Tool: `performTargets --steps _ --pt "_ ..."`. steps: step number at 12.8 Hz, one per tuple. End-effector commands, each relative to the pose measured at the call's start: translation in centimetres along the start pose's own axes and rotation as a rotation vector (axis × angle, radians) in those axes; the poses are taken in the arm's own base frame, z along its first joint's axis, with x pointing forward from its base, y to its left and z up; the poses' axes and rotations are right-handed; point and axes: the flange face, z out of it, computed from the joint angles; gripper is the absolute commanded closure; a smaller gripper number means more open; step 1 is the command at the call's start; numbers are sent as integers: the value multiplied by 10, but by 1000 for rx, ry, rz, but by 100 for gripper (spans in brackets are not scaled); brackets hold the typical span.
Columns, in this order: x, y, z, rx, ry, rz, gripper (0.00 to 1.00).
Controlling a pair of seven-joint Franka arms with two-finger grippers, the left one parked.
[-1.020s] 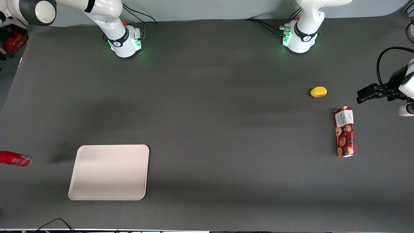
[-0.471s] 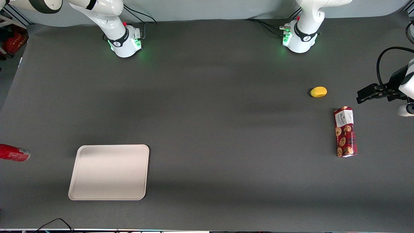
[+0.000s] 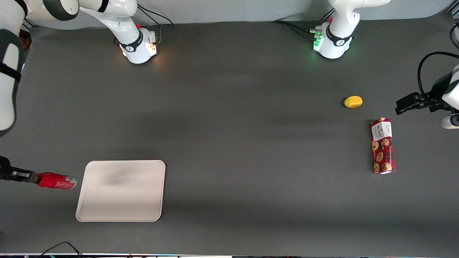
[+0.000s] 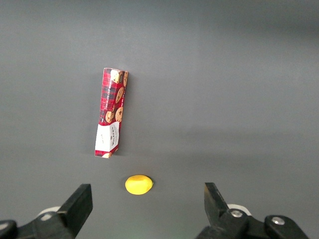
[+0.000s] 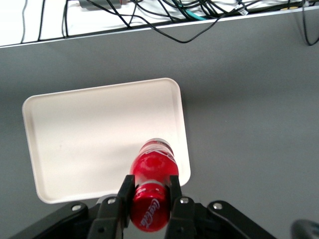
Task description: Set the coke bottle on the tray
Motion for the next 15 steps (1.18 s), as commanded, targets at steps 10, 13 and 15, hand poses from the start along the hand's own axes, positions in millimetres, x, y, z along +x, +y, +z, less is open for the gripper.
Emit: performTargets --steps 10,13,15 --pt "-5 2 138 -55 18 -60 100" --pt "-6 7 144 -55 8 -75 64" --pt "-6 7 137 -57 17 -74 0"
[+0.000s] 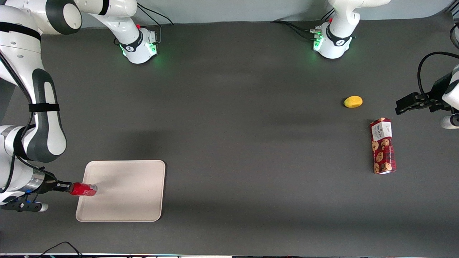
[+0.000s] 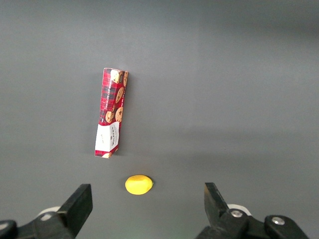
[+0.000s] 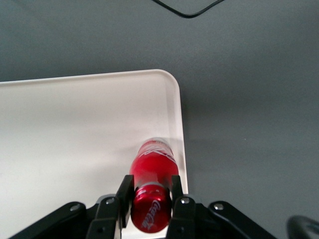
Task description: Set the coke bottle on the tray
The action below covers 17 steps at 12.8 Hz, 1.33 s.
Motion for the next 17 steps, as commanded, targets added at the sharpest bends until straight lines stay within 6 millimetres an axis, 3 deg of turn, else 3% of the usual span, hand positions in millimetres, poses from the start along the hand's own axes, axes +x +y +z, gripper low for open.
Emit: performTargets --steps 1,4,7,9,13,15,17 --pt "0 4 -17 -16 29 -21 0" --pt "-2 5 -56 -20 54 -19 0" --pt "-24 -4 -122 -25 73 -30 0" --pt "-53 -19 -172 -18 44 -45 0" --pt "-134 -33 -271 42 -18 -41 0" --pt "-167 -46 -305 89 -50 -43 0" --pt "-185 -52 -323 94 -70 -55 0"
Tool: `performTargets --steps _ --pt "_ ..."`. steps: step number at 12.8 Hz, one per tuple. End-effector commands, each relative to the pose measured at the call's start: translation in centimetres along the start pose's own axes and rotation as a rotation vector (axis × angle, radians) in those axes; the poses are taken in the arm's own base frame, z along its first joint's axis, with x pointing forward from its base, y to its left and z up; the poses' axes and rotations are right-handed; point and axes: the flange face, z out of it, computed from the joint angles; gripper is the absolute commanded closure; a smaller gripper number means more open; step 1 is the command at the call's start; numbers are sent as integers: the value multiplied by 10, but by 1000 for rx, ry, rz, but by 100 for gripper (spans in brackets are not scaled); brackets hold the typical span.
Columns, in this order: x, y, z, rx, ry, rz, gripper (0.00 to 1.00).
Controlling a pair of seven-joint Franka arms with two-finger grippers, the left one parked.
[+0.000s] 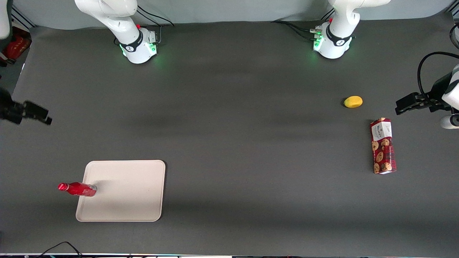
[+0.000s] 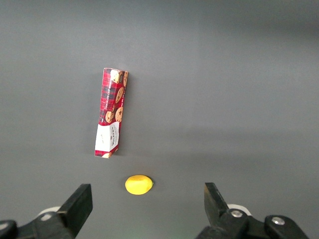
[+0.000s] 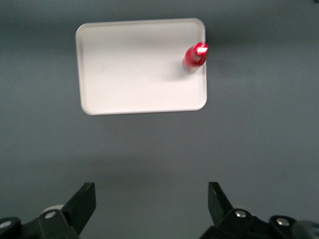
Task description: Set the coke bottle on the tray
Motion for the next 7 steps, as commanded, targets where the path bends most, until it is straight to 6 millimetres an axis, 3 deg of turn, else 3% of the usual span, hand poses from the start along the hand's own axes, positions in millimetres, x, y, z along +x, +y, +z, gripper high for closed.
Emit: performTargets --steps 1,7 --pt "-25 -19 -1 53 -23 -14 0" --pt "-28 -24 14 83 -33 -15 0"
